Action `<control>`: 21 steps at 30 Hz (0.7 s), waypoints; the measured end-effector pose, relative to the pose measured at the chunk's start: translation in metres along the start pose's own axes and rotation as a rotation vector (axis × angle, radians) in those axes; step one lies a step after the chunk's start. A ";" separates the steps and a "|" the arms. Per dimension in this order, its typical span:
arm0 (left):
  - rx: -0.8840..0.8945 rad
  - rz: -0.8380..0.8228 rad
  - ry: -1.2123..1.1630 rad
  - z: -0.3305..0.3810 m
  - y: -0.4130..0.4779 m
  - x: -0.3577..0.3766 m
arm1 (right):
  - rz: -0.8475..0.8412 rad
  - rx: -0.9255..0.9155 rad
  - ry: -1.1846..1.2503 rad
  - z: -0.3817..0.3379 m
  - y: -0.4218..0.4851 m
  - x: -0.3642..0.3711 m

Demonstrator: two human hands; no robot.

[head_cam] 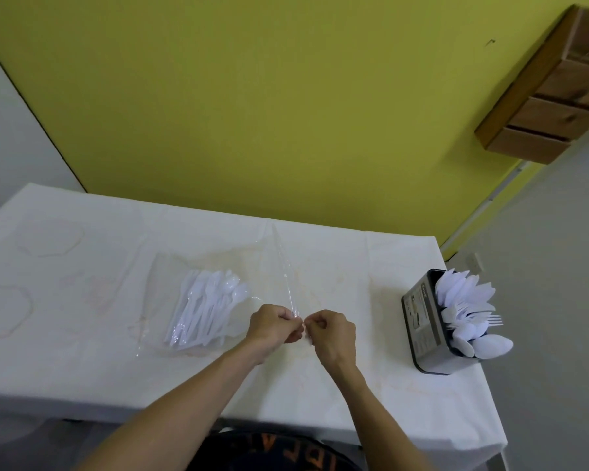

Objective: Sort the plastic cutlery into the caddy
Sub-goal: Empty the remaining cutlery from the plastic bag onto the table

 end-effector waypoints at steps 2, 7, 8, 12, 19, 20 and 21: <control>0.011 0.036 0.009 0.001 -0.002 -0.002 | 0.026 0.012 -0.027 -0.002 -0.004 0.004; 0.036 -0.039 0.046 0.007 -0.013 0.002 | 0.134 0.145 -0.102 0.019 0.001 -0.006; 0.048 -0.056 0.069 0.006 -0.016 0.003 | 0.111 0.165 -0.091 0.024 0.004 -0.007; 0.140 -0.041 0.185 0.008 -0.018 0.000 | -0.079 0.137 0.001 0.014 0.009 -0.007; 0.454 0.235 0.271 0.043 -0.016 -0.028 | -0.101 0.129 -0.108 0.007 0.009 -0.009; 0.467 0.164 0.296 0.046 -0.018 -0.024 | -0.110 0.092 -0.053 0.001 0.009 -0.006; 0.471 0.076 0.346 0.046 -0.020 -0.019 | -0.102 0.066 0.022 -0.007 0.010 -0.006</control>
Point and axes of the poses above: each hand's wrist, its own y-axis towards the middle knuckle, its own x-axis out of the palm, z = x × y, the point moved 7 cm from there along y, towards the middle knuckle, and after that the axes turned 12 degrees about z, right-handed, at the moved point
